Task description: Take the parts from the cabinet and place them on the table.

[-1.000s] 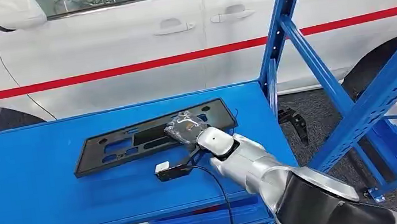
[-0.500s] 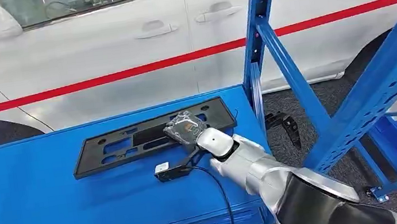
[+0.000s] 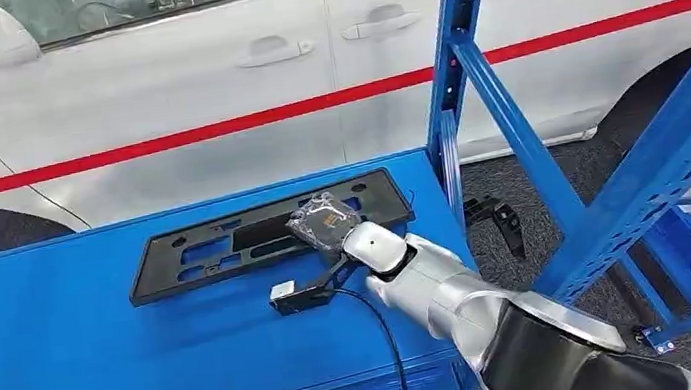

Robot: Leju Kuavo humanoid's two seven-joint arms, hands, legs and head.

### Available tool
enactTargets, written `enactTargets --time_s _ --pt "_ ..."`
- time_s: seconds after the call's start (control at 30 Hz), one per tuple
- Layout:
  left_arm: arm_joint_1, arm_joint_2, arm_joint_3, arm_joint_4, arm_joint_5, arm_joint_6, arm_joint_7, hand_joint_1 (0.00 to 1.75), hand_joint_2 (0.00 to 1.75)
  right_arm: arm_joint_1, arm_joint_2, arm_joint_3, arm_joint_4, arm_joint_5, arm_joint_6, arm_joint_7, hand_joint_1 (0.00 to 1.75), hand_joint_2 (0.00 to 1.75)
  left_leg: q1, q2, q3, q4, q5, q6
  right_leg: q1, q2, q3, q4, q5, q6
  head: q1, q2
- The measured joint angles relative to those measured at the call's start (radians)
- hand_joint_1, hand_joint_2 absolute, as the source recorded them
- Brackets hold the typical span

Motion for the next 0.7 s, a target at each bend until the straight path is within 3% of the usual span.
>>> enactTargets --time_s 0.07,0.1,0.23,0.27,0.3,0.33,0.37,0.4,0.47,0.53,0.57,0.6,0.67,0.7 --pt "0.0 0.0 0.0 0.0 0.0 -0.011 -0.015 0.0 1.75 0.0 0.0 0.0 0.0 0.0 0.0 0.0 1.75 1.75 0.0 0.001 0.0 0.001 0.0 -0.001 0.0 0.0 0.001 0.0 0.0 0.001 0.0 0.0" --pt "0.0 0.0 0.003 0.0 0.029 -0.039 -0.032 0.0 1.75 0.001 0.0 0.0 0.0 0.0 0.0 0.0 1.75 1.75 -0.001 0.001 0.0 0.005 -0.003 -0.001 -0.001 0.0 0.005 -0.002 -0.001 0.006 0.0 0.0" --pt "0.0 0.0 0.006 0.0 0.043 -0.068 -0.04 0.0 1.75 0.004 0.0 0.0 0.0 0.003 -0.002 -0.006 1.75 1.75 -0.002 0.001 -0.001 0.012 -0.009 0.005 -0.003 0.0 0.01 -0.006 -0.001 0.012 0.0 0.0" --pt "0.0 0.001 0.006 0.0 0.042 -0.07 -0.04 0.0 1.75 0.004 0.0 0.0 0.0 0.006 -0.007 -0.006 1.75 1.75 0.0 0.0 -0.005 0.024 -0.017 0.008 -0.018 0.0 0.013 -0.014 0.001 0.021 0.0 0.0" --pt "0.001 0.003 0.007 0.0 0.042 -0.07 -0.04 0.0 1.75 0.002 0.0 0.0 0.0 0.014 -0.013 -0.005 1.75 1.75 -0.008 0.0 -0.005 0.024 -0.015 0.015 -0.019 0.001 0.017 -0.018 0.004 0.028 0.0 0.0" --pt "0.002 0.003 0.007 0.0 0.037 -0.07 -0.039 0.0 1.75 -0.001 0.003 0.0 0.0 0.023 -0.019 -0.003 1.75 1.75 -0.015 -0.001 0.006 0.004 -0.003 0.03 -0.019 0.003 0.026 -0.033 0.014 0.037 0.0 0.0" --pt "0.002 0.002 0.007 0.0 0.034 -0.07 -0.038 0.0 1.75 -0.002 0.005 0.0 -0.001 0.028 -0.021 -0.003 1.75 1.75 -0.006 0.001 0.036 -0.047 0.023 0.051 -0.011 0.005 0.036 -0.044 0.013 0.039 -0.001 0.0" --pt "0.002 0.0 0.007 0.0 0.027 -0.07 -0.037 0.0 1.75 -0.006 0.0 0.0 0.0 0.033 -0.021 -0.003 1.75 1.75 -0.003 0.009 0.053 -0.077 0.037 0.049 -0.011 0.0 0.033 -0.035 0.004 0.038 0.001 0.0" --pt "0.0 0.0 0.007 0.0 0.024 -0.07 -0.034 0.0 1.75 -0.021 -0.001 0.0 0.0 0.039 -0.022 -0.005 1.75 1.75 -0.001 0.013 0.054 -0.089 0.045 0.056 -0.011 -0.001 -0.024 0.086 -0.072 0.042 0.001 0.0" --pt "0.003 -0.002 0.007 0.0 0.019 -0.071 -0.03 0.0 1.75 -0.022 -0.007 0.0 0.001 0.039 -0.022 -0.009 1.75 1.75 0.001 0.014 0.049 -0.082 0.042 0.053 -0.018 -0.002 -0.089 0.216 -0.115 0.055 0.001 0.0" --pt "0.004 -0.003 0.006 0.0 0.018 -0.071 -0.029 0.0 1.75 -0.023 -0.01 0.0 0.002 0.039 -0.024 -0.01 1.75 1.75 0.006 0.014 0.045 -0.075 0.04 0.049 -0.023 -0.002 -0.096 0.226 -0.101 0.063 0.001 0.0" --pt "0.006 -0.003 0.006 0.0 0.018 -0.071 -0.028 0.0 1.75 -0.026 -0.011 0.0 0.002 0.039 -0.026 -0.011 1.75 1.75 0.012 0.013 0.04 -0.064 0.035 0.041 -0.028 -0.004 -0.081 0.193 -0.067 0.072 0.0 0.0" --pt "0.008 -0.003 0.006 0.0 0.016 -0.071 -0.028 0.0 1.75 -0.043 -0.011 0.0 0.001 0.039 -0.026 -0.013 1.75 1.75 0.03 0.013 0.023 -0.025 0.016 0.019 -0.044 -0.014 -0.006 0.039 0.019 0.095 0.001 0.0" --pt "0.007 -0.003 0.006 0.0 0.015 -0.07 -0.028 0.0 1.75 -0.053 -0.012 0.0 0.001 0.038 -0.027 -0.015 1.75 1.75 0.034 0.013 0.008 0.002 0.004 0.003 -0.045 -0.016 0.011 -0.003 -0.002 0.108 0.0 0.0"
